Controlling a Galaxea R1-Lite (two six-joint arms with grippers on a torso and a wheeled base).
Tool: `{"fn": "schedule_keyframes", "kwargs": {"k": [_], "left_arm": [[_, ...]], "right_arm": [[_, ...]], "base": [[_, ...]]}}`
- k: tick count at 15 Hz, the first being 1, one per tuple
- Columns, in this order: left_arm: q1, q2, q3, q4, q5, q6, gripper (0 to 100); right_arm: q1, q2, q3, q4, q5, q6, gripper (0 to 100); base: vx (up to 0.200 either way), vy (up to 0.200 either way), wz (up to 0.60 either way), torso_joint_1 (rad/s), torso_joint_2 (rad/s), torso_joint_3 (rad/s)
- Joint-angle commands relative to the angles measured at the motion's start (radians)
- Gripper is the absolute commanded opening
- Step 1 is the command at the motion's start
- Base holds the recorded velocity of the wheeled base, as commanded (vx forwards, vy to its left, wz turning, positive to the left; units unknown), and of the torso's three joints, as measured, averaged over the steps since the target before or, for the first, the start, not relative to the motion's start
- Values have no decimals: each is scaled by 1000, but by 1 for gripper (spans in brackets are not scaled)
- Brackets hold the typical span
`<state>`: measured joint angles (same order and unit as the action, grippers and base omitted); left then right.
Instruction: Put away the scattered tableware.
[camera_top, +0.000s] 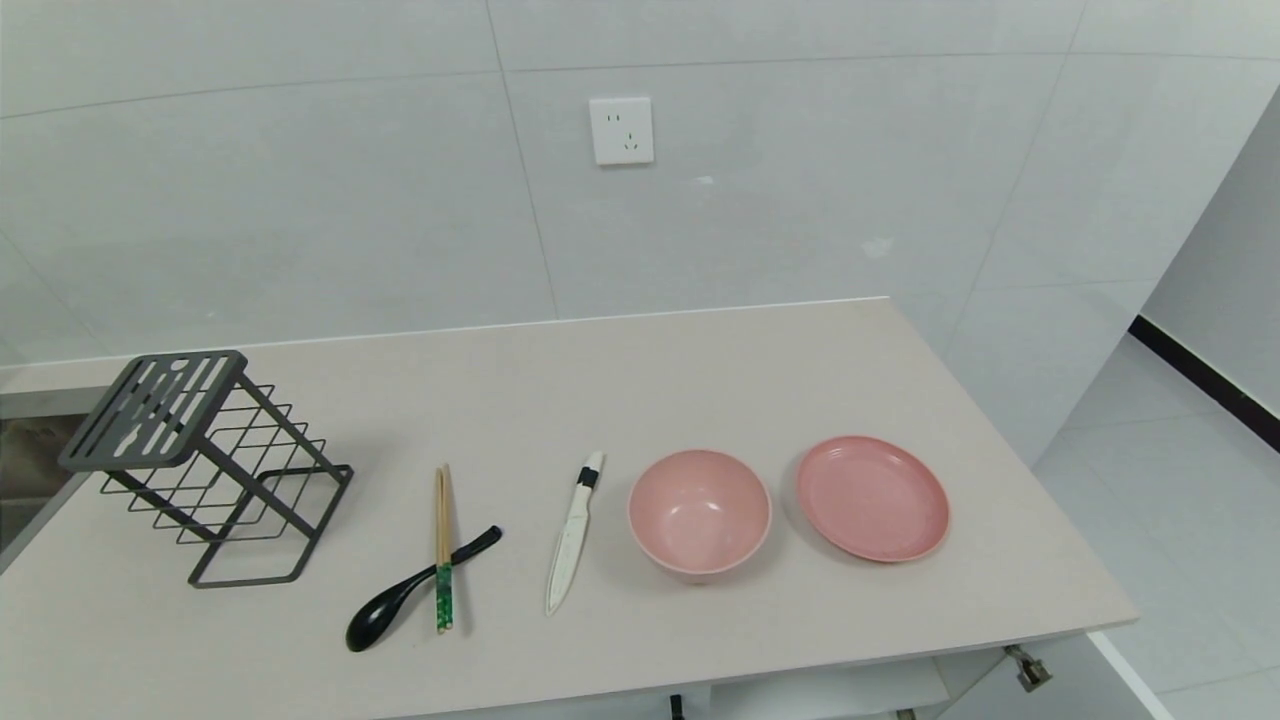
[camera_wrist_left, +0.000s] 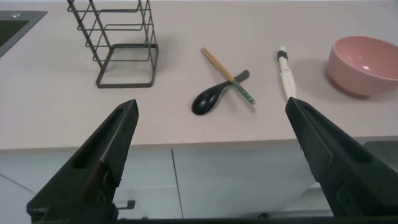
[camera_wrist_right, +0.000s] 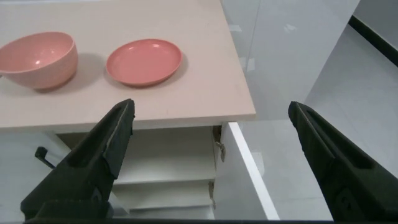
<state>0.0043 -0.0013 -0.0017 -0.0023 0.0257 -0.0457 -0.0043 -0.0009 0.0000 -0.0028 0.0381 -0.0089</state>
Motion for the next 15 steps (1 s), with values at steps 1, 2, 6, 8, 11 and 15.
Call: {"fn": "schedule_keyframes", "kwargs": {"k": [1, 2, 6, 8, 11, 15], "left_arm": [[0, 1, 0, -1, 0, 0, 100], [0, 1, 0, -1, 0, 1, 100], [0, 1, 0, -1, 0, 1, 100], [2, 1, 0, -1, -1, 3, 100], [0, 1, 0, 1, -3, 4, 100], [0, 1, 0, 1, -3, 3, 100]], "right_arm": [[0, 1, 0, 0, -1, 1, 100], [0, 1, 0, 0, -1, 3, 100], [0, 2, 0, -8, -14, 12, 100], [0, 2, 0, -66, -18, 15, 100], [0, 2, 0, -100, -7, 4, 100], [0, 87, -51, -48, 82, 1, 100]], "base": [[0, 0, 0, 0, 0, 0], [0, 0, 0, 0, 0, 0], [0, 0, 0, 0, 0, 0], [0, 0, 0, 0, 0, 0], [0, 0, 0, 0, 0, 0], [0, 0, 0, 0, 0, 0]]}}
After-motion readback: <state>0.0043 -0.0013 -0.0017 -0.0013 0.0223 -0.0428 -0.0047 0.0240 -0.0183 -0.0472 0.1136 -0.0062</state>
